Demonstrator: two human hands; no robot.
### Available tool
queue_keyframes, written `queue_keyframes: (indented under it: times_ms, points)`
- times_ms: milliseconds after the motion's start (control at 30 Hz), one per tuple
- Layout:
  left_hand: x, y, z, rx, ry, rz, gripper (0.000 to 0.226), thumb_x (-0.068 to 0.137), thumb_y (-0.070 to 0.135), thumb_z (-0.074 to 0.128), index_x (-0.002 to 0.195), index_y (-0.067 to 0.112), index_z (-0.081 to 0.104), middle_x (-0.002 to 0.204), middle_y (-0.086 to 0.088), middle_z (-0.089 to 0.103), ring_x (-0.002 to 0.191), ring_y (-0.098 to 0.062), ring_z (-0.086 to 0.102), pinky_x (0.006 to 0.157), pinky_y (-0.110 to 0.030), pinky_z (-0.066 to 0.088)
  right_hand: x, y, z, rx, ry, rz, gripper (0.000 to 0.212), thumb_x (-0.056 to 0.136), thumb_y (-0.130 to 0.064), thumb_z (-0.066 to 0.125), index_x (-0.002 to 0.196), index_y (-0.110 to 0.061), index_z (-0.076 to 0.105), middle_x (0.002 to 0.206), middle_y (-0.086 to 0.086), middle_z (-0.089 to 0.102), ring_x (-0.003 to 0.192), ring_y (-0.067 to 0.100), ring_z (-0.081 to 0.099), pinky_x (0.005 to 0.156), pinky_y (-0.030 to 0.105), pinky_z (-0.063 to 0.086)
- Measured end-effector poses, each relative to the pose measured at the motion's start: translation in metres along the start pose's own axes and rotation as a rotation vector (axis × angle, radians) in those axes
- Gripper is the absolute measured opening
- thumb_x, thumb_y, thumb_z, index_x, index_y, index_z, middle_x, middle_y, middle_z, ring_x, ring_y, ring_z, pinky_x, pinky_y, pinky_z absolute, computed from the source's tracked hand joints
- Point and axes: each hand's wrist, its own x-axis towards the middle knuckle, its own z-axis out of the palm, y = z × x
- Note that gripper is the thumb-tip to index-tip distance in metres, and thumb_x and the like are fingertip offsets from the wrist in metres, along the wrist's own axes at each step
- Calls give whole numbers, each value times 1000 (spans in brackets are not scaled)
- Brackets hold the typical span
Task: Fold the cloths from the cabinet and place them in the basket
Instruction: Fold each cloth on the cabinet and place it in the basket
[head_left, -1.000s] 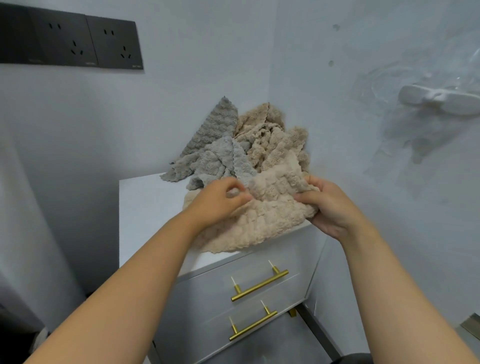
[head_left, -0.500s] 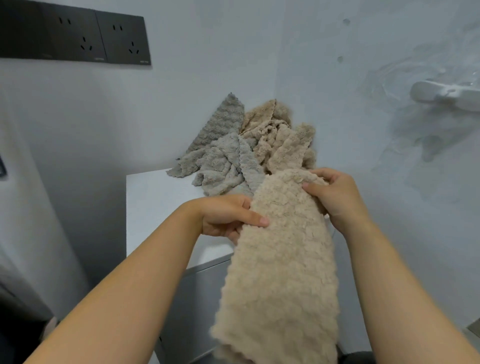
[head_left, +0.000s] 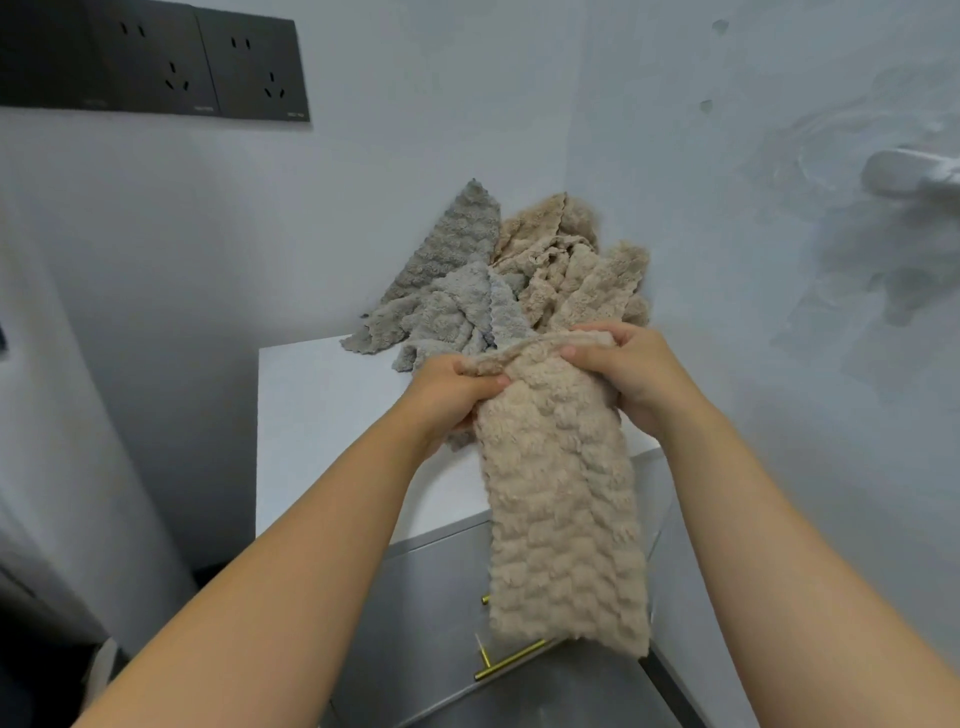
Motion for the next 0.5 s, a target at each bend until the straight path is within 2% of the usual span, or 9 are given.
queue_keyframes:
  times_ms: [67, 133, 200, 333, 433, 500]
  points:
    - [8, -3, -4, 36, 98, 16, 10, 90, 13, 63, 82, 9, 60, 74, -7, 59, 63, -19, 54, 57, -25, 41, 8, 7, 6, -4, -53, 142, 31, 77, -20, 78, 100, -6, 63, 105, 13, 69, 94, 27, 67, 82, 41, 55]
    - [15, -8, -6, 105, 160, 38, 13, 93, 15, 58, 81, 11, 56, 70, -7, 53, 64, -19, 46, 62, -29, 35, 13, 14, 11, -22, -98, 222, 27, 76, -21, 78, 88, -6, 59, 95, 13, 69, 87, 26, 67, 79, 37, 56]
    - [23, -12, -8, 179, 228, 61, 21, 94, 17, 54, 74, 13, 51, 64, -4, 47, 60, -18, 40, 60, -29, 30, 20, 19, 14, -20, -69, 203, 26, 78, -16, 77, 68, -9, 54, 76, 9, 66, 71, 22, 64, 68, 31, 54]
    - [29, -19, -7, 308, 318, 155, 23, 93, 15, 55, 70, 10, 57, 65, -1, 53, 63, -14, 46, 58, -27, 34, 29, 32, 25, -146, 12, 46, 32, 79, -15, 75, 62, -10, 48, 55, 1, 52, 52, 14, 51, 52, 22, 40]
    - [33, -24, -8, 363, 348, 159, 17, 89, 17, 62, 72, 14, 63, 67, 4, 57, 67, -13, 51, 59, -25, 38, 33, 41, 28, -266, 4, 20, 24, 78, -20, 76, 72, -9, 56, 66, 9, 47, 62, 19, 46, 58, 28, 35]
    - [35, -26, -9, 362, 357, 148, 23, 87, 18, 66, 64, 19, 60, 65, 5, 56, 64, -12, 51, 57, -25, 37, 35, 44, 26, -189, 13, 47, 22, 78, -20, 75, 78, -2, 63, 72, 11, 53, 65, 21, 52, 62, 31, 41]
